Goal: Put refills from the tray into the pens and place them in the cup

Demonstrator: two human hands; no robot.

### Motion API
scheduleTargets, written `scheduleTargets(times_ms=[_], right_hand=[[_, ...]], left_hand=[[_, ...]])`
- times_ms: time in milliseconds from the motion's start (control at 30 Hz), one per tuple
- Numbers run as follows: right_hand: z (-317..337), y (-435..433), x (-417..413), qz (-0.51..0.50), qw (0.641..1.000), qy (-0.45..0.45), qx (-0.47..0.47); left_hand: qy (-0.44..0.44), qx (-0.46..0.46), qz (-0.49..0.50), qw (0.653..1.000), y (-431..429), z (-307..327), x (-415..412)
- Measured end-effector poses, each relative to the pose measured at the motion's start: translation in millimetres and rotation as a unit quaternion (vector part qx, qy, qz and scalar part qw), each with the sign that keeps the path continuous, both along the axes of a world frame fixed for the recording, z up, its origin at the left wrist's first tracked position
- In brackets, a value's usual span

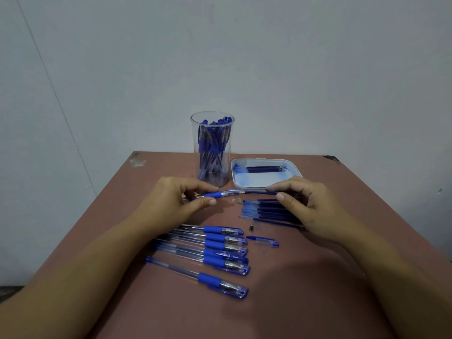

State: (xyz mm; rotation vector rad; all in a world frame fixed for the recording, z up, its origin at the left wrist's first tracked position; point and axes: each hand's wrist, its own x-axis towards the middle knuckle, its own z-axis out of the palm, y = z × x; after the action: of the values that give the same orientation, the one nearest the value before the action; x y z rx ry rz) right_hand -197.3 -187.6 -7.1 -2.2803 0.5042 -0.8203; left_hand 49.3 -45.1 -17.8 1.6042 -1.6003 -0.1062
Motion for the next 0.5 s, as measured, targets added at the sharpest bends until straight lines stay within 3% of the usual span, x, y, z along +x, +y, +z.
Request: scheduleTargets(times_ms=[500], right_hand=[[-3.4,-1.5,-0.6,0.028,0.999,0.042,-0.018]], left_hand=[[0.006,0.006,0.008,1.0,0.6,-2.6,2.0]])
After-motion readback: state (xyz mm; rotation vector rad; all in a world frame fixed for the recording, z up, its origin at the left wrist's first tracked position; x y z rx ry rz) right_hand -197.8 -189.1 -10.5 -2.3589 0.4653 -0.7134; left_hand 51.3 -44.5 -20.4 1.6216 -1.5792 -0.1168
